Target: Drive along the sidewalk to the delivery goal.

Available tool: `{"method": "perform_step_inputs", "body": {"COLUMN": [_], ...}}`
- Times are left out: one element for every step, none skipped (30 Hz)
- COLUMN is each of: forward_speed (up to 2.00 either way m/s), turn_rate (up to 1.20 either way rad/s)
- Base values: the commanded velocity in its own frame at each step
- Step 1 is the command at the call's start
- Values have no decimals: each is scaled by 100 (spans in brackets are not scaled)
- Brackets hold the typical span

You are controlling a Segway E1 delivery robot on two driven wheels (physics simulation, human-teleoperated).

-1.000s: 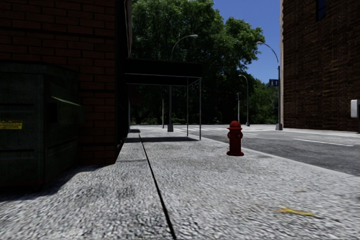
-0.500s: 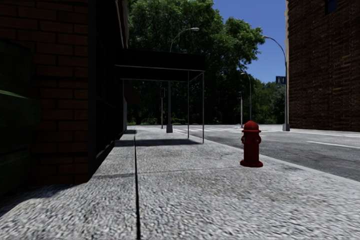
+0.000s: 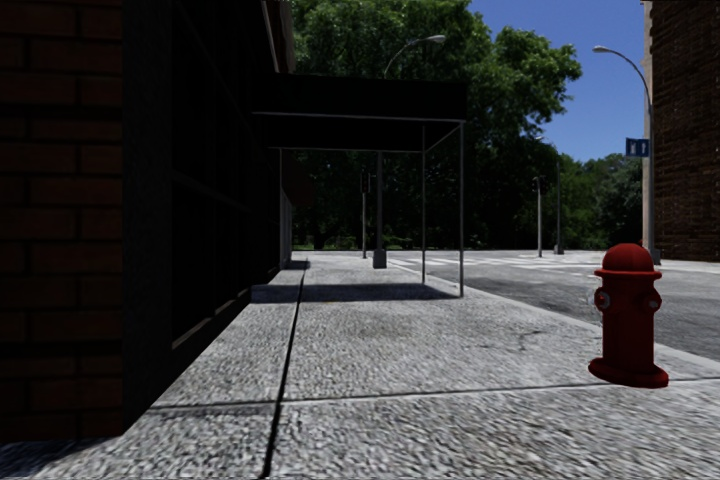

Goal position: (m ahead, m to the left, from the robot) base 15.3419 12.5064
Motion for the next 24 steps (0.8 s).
{"method": "perform_step_inputs", "body": {"forward_speed": [199,200,200,200,200,200,200,200,200,200,200,200,200,200,200,200,200,200,200,200,199,199,199,199], "turn_rate": [48,48,48,48,42,0,0,0,0,0,0,0,0,0,0,0,0,0,0,0,-1,-1,-22,-38]}}
